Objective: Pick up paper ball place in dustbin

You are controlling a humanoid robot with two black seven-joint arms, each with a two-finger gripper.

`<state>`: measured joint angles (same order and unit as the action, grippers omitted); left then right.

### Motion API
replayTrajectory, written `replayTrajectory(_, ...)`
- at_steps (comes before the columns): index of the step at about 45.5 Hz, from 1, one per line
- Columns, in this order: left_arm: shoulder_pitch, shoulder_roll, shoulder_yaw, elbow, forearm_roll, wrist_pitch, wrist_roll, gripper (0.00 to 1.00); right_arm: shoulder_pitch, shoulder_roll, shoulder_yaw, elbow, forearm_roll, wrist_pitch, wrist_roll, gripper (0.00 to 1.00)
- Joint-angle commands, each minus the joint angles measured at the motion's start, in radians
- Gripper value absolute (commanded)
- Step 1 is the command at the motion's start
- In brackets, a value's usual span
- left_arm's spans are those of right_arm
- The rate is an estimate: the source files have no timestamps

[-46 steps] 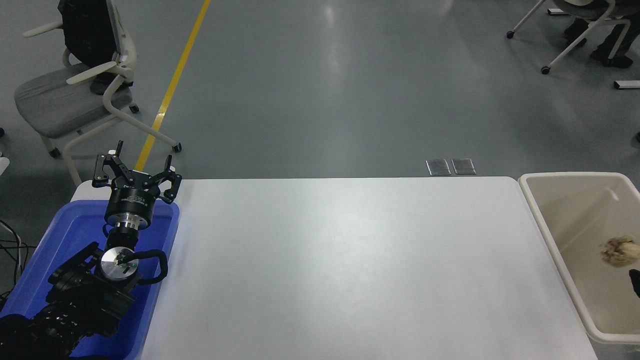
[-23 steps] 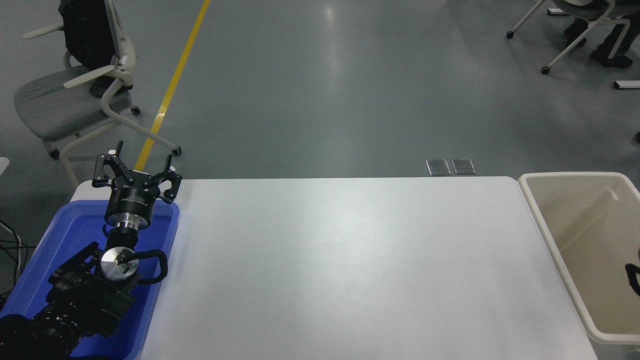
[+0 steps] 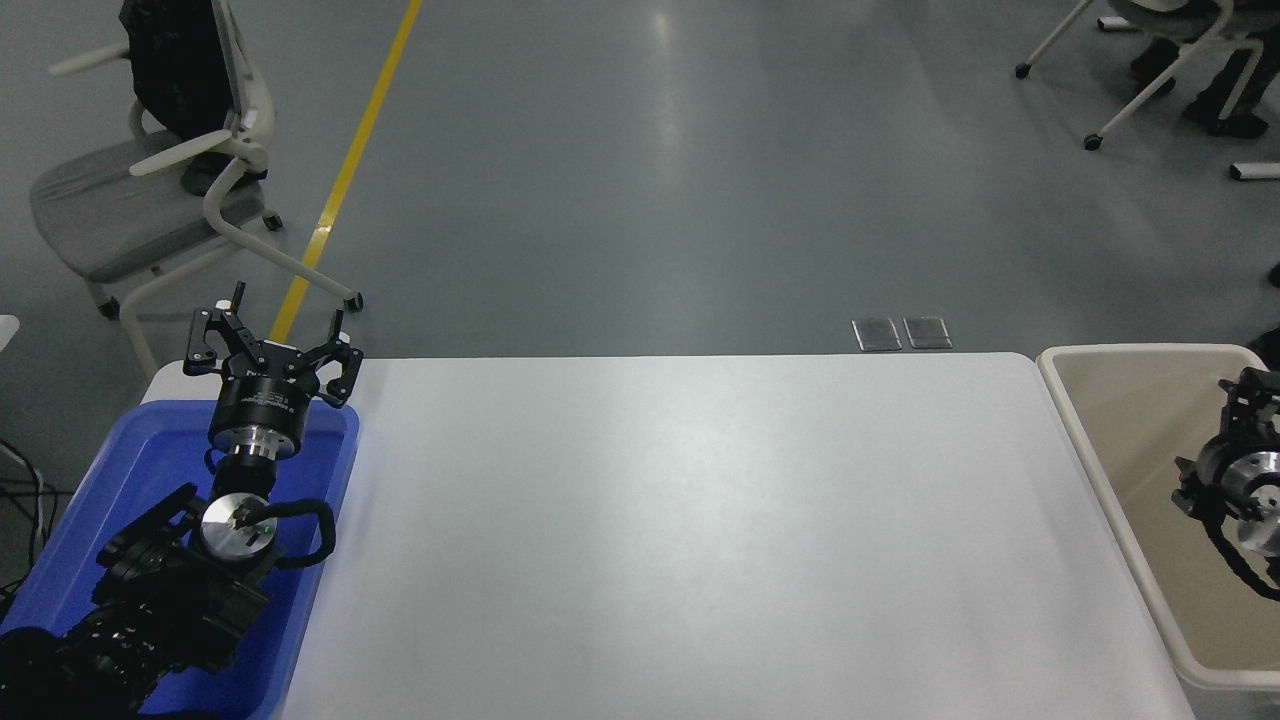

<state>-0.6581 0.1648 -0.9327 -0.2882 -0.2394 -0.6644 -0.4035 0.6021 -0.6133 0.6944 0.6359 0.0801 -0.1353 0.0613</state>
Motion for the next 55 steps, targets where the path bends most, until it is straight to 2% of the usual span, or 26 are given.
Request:
replayTrajectory(1, 0.0, 0.001, 0.0, 0.0, 0.0, 0.0, 0.0, 0.99, -0.042, -0.013, 0.206, 0.163, 0.0, 0.052, 0.0, 1.0)
replayTrajectory(7, 0.0, 0.001, 0.0, 0.0, 0.0, 0.0, 0.0, 0.99, -0.048, 0.049, 0.263, 0.153, 0.003, 0.082, 0.005, 1.0)
replayTrajectory(11, 0.0, -0.001, 0.0, 0.0, 0.0, 0.0, 0.0, 0.99, -0.051, 0.078, 0.278, 0.151, 0.003, 0.132, 0.034, 1.0)
replayTrajectory(15, 0.0, 0.001, 0.0, 0.0, 0.0, 0.0, 0.0, 0.99, -0.058, 0.095, 0.284, 0.143, 0.015, 0.21, 0.097, 1.0)
replayTrajectory(20, 0.0, 0.001, 0.0, 0.0, 0.0, 0.0, 0.0, 0.99, -0.071, 0.135, 0.286, 0.12, 0.021, 0.301, 0.238, 1.0)
replayTrajectory(22, 0.0, 0.001, 0.0, 0.0, 0.0, 0.0, 0.0, 0.99, -0.076, 0.153, 0.286, 0.119, 0.021, 0.324, 0.267, 1.0)
replayTrajectory(38, 0.0, 0.001, 0.0, 0.0, 0.0, 0.0, 0.0, 0.99, -0.11, 0.265, 0.286, 0.108, 0.055, 0.448, 0.246, 1.0)
replayTrajectory(51, 0.0, 0.001, 0.0, 0.0, 0.0, 0.0, 0.0, 0.99, -0.099, 0.365, 0.277, -0.015, 0.047, 0.462, 0.268, 1.0)
replayTrajectory(55, 0.0, -0.001, 0.0, 0.0, 0.0, 0.0, 0.0, 0.99, -0.1, 0.365, 0.267, -0.016, 0.015, 0.462, 0.307, 1.0)
